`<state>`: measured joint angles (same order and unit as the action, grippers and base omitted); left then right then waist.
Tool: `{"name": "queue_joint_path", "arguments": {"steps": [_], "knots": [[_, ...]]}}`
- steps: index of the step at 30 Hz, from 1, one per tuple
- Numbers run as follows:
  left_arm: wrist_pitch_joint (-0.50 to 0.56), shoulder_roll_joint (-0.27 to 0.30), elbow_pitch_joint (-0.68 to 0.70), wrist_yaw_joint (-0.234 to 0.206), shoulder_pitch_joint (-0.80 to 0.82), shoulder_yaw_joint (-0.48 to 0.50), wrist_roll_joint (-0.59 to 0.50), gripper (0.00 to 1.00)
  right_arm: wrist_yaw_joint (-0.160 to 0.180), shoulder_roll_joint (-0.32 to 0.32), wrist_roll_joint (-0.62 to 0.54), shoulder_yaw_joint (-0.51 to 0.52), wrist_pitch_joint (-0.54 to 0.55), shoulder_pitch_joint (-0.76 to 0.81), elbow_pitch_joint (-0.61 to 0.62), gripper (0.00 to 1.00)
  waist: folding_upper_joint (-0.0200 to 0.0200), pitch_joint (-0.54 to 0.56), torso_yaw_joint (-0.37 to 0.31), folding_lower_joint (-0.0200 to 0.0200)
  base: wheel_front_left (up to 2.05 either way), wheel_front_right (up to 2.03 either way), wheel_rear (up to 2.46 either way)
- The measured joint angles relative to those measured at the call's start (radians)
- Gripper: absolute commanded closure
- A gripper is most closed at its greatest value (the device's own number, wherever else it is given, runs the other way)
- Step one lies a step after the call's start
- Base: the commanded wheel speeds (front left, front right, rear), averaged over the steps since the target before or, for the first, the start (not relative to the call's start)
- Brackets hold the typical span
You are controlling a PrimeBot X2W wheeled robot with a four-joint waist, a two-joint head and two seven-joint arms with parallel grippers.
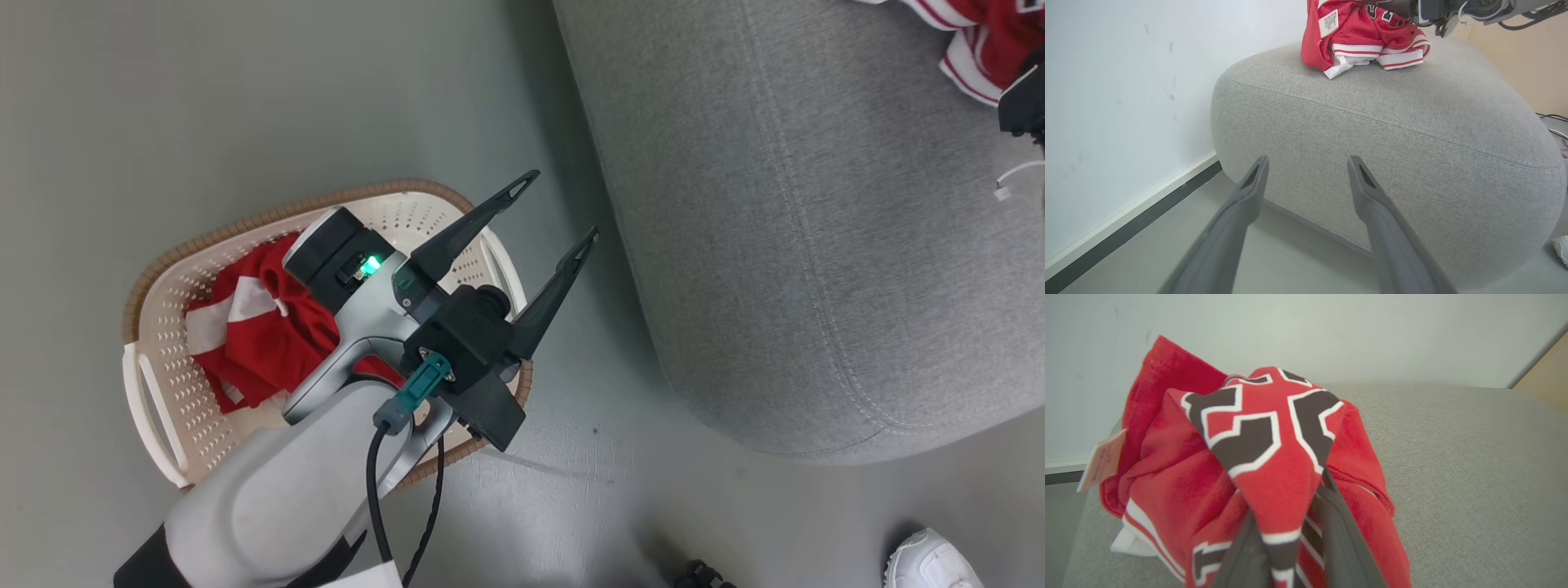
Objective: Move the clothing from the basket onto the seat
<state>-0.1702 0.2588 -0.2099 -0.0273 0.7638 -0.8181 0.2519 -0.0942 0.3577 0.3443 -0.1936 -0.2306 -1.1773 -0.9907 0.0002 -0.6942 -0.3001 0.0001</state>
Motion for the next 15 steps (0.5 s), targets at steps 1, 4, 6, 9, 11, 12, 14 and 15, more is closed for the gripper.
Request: {"name": "queue_joint_path", "arguments": {"steps": [1,4,6,9,11,12,14,15], "knots": [[0.0,0.0,-0.004,0.0,0.0,0.0,0.0,0.0,-0.003,0.0,0.0,-0.003,-0.002,0.0,-0.004,0.0,-0.0001,0.005,-0.002,-0.0001,0.0,0.0,0.0],[-0.012,0.001,-0.019,0.0,0.0,0.002,0.001,0.0,-0.007,-0.002,0.0,-0.011,-0.01,0.002,-0.016,0.0,0.0,0.023,-0.006,0.0,0.0,0.0,0.0],[-0.018,-0.001,-0.032,0.0,-0.001,0.002,0.003,0.0,-0.012,-0.002,-0.001,-0.016,-0.013,0.012,-0.021,0.0,-0.0001,0.038,-0.009,-0.0001,0.0,0.0,0.0],[-0.032,-0.009,-0.053,0.0,-0.009,0.007,0.01,0.0,-0.013,0.0,-0.006,-0.026,-0.018,0.042,-0.028,0.0,-0.0001,0.065,-0.013,-0.0002,0.0,0.0,0.0],[-0.036,-0.018,-0.069,-0.001,-0.011,0.009,0.016,0.0,-0.017,0.0,-0.012,-0.033,-0.018,0.065,-0.032,0.0,-0.0001,0.087,-0.014,-0.0002,0.0,0.0,0.0],[-0.044,-0.024,-0.075,-0.001,-0.013,0.011,0.026,0.0,-0.02,0.0,-0.012,-0.035,-0.018,0.076,-0.033,0.0,-0.0002,0.098,-0.014,-0.0002,0.0,0.0,0.0],[-0.045,-0.034,-0.086,-0.001,-0.016,0.016,0.043,0.0,-0.021,0.001,-0.014,-0.04,-0.019,0.094,-0.033,0.0,-0.0002,0.123,-0.014,-0.0002,0.0,0.0,0.0],[-0.052,-0.039,-0.093,-0.001,-0.017,0.018,0.046,0.0,-0.021,0.003,-0.021,-0.045,-0.019,0.103,-0.031,0.0,-0.0003,0.136,-0.013,-0.0002,0.0,0.0,0.0]]}}
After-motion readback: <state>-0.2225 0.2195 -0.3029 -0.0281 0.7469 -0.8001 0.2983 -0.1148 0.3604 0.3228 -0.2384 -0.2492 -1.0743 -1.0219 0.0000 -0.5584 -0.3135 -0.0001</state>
